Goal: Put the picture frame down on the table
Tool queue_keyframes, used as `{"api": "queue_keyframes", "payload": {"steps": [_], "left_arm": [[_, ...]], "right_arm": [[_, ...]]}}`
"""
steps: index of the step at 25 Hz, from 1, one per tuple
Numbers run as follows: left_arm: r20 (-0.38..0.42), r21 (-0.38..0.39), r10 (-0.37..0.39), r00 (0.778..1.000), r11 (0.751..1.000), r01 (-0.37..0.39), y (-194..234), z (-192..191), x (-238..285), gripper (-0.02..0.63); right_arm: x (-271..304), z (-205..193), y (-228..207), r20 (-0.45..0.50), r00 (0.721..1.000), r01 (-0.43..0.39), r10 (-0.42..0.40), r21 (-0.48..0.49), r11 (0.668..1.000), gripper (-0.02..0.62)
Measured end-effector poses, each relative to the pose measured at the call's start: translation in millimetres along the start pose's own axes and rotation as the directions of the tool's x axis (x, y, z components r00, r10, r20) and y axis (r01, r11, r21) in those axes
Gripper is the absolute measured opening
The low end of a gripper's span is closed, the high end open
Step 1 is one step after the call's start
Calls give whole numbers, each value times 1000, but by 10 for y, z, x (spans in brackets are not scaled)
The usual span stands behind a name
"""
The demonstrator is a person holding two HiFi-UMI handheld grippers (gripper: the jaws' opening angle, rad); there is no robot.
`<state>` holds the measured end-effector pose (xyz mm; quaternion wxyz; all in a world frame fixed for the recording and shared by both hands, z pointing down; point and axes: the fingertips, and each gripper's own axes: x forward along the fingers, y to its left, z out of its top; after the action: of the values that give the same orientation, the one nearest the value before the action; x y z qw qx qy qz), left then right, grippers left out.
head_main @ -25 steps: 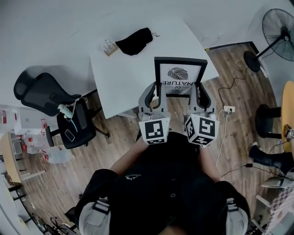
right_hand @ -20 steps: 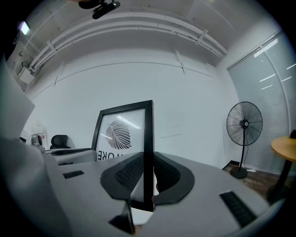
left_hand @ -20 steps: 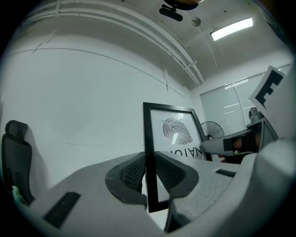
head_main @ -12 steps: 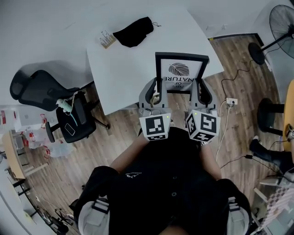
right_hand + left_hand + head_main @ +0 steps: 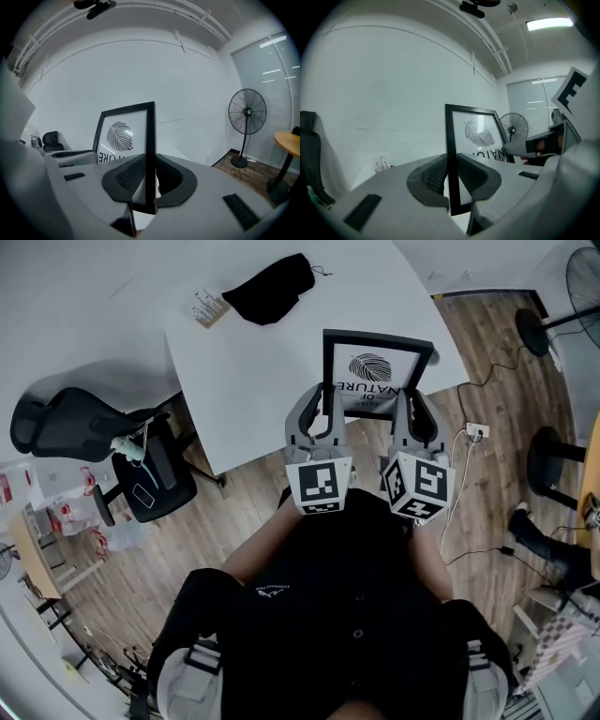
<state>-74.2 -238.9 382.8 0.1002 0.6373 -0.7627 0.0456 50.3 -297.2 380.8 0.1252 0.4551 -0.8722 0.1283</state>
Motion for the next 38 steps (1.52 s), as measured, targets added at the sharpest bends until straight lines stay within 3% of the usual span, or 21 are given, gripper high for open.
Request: {"api": "queue_keyframes", "payload": {"steps": [9,19,34,38], "left_arm": [[-100,9,-31,995,999,33,204,-303,616,71],[-248,-22,-62,967,998,59,429,-803,1203,71],[-472,-81,-89,877,995,57,657,-1656,1718,71],[-526,-107,-106,844,993,58,699,-1879,1834,71]], "right_arm": [[646,-254,-87,-101,995,26,-22,45,999,66],[1300,-690,-160,-242,970,60,-37,87,994,66],[1927,-1474,-228,-454,891,107,-31,144,984,66],[2066,-1664,-254,-501,865,119,-24,157,980,66]]}}
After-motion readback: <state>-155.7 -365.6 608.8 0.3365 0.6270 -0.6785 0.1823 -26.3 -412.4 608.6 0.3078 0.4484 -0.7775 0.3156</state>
